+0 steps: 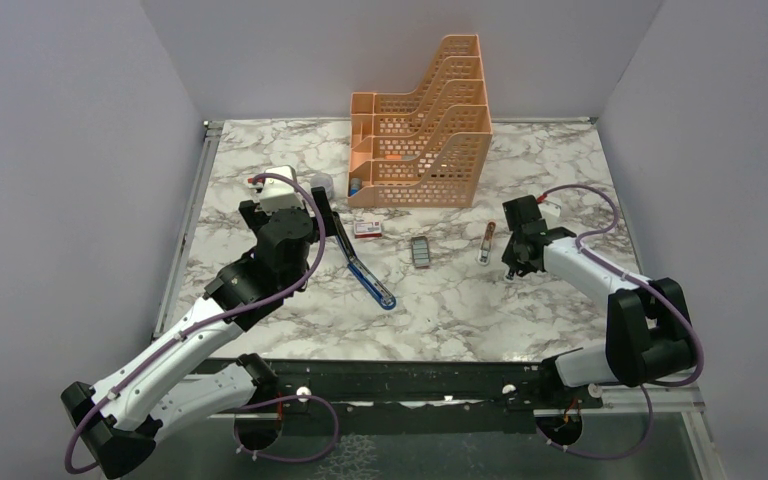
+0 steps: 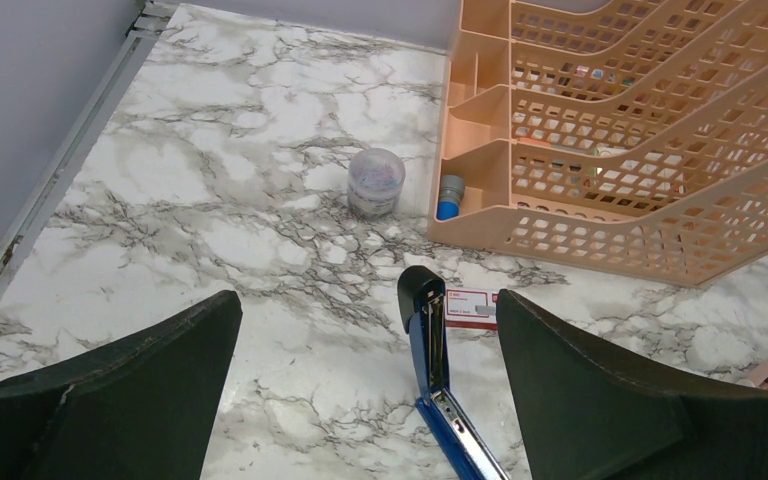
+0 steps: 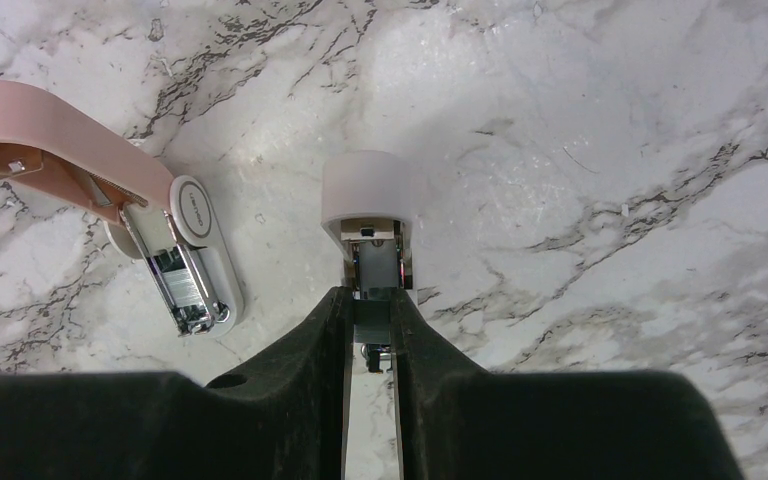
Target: Load the staples into the stapler
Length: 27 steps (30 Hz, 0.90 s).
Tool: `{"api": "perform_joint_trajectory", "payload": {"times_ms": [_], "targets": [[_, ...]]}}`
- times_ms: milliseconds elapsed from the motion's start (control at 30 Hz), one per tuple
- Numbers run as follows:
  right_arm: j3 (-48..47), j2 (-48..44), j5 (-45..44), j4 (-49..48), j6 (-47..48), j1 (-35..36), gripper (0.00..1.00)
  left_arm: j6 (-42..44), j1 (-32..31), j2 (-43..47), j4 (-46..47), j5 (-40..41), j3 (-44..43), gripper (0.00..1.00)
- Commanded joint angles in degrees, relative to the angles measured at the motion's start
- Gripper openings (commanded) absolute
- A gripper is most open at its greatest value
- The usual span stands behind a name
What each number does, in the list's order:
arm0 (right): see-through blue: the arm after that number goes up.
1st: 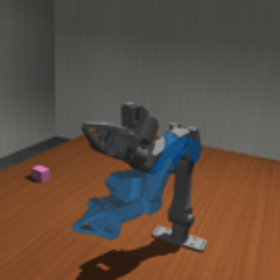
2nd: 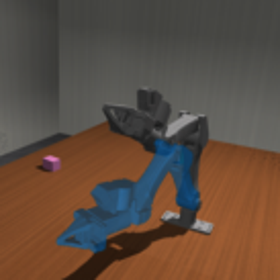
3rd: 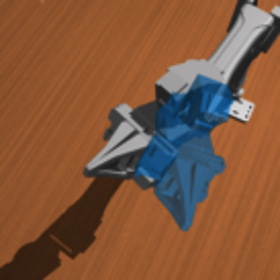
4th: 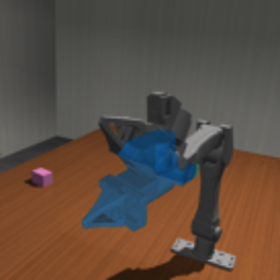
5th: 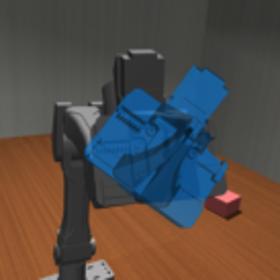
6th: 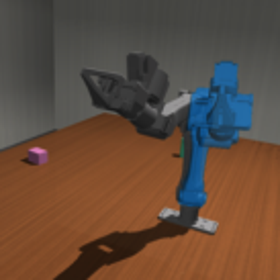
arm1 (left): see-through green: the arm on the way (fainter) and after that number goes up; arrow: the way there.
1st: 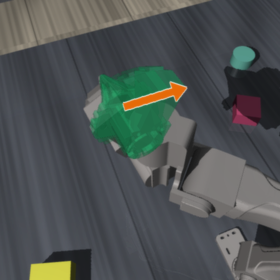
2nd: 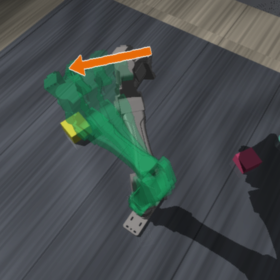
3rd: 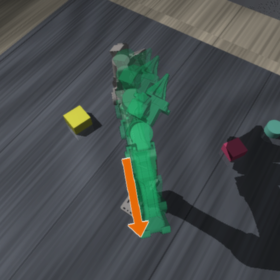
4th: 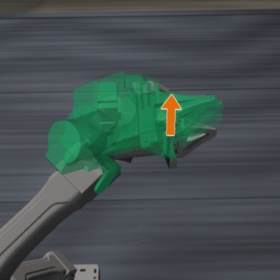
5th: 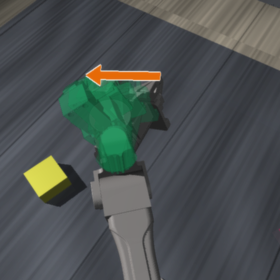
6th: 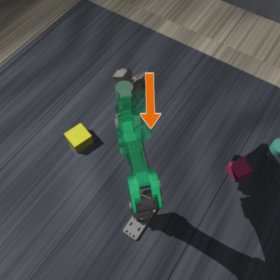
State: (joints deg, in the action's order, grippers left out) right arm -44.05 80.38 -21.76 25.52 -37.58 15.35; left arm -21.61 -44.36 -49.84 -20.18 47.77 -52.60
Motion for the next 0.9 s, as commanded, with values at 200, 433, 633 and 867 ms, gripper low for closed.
{"api": "perform_joint_trajectory", "payload": {"times_ms": [200, 433, 633, 867], "targets": [[-0.1, -1.9, -1.0, 0.6, 0.1, -0.2, 0.23, 0.4, 0.0, 0.0, 1.4, -0.6, -0.2, 0.98], [-0.4, -2.9, -1.9, 1.3, 0.6, -0.2, 0.23, 0.3, 0.0, 0.0, 1.4, -0.7, -0.1, 0.98], [0.9, -2.3, -1.2, 0.9, 0.9, -0.2, 0.23, 0.3, 0.0, -0.1, 1.5, -0.7, 0.0, 0.98], [2.1, -1.7, -0.7, -0.5, 1.6, -0.2, 0.23, 0.2, 0.0, -0.1, 1.5, -0.7, 0.1, 0.98]]}}
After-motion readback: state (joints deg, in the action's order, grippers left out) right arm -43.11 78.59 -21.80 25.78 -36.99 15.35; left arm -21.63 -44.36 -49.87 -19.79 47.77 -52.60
